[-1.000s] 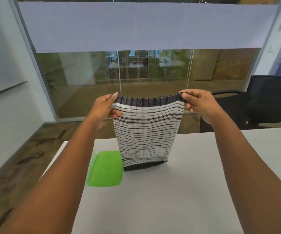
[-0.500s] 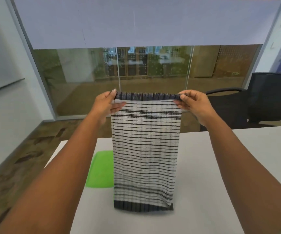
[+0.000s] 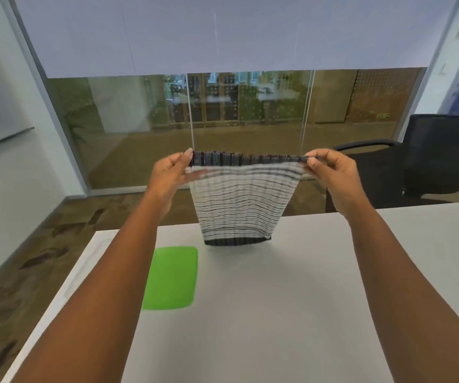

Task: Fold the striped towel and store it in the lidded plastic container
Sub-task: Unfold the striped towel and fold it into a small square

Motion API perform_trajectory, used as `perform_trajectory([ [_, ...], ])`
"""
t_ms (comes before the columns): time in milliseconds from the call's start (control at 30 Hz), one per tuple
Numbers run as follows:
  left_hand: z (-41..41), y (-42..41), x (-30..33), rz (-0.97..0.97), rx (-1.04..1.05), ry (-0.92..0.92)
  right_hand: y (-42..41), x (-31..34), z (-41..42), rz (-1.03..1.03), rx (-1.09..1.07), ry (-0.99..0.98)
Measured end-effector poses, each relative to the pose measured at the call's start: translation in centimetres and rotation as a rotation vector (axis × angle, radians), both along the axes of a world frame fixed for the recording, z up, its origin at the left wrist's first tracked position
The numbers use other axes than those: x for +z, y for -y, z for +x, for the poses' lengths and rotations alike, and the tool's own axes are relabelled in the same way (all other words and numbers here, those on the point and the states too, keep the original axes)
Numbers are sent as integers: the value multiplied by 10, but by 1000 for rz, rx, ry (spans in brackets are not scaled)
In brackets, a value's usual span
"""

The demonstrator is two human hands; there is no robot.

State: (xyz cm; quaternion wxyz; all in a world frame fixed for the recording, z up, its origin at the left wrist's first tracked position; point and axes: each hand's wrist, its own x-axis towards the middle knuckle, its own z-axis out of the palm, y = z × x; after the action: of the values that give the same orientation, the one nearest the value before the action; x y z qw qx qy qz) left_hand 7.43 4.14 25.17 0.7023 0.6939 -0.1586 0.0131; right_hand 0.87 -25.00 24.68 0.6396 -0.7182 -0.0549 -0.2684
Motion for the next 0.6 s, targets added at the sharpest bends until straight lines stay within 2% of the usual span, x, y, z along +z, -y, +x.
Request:
perform_trajectory([
  [100,-2,-16,-31,180,-199,-174,10,-17,-20,-5,234,-234],
  [267,-22,-32,-96,490,-470,-594,11,-60,-46,-296,507,-806],
  [367,-40,-33,-130,687,-638,-790,1,-89,-59,-417,639,-1077],
  [500,-65,-33,-162,848,-905,-1008,-12,-123,-76,-484,794,-1280],
  [600,-78,-33,-175,878,-1042,-1147,-21,-139,-84,-463,866,-1384],
])
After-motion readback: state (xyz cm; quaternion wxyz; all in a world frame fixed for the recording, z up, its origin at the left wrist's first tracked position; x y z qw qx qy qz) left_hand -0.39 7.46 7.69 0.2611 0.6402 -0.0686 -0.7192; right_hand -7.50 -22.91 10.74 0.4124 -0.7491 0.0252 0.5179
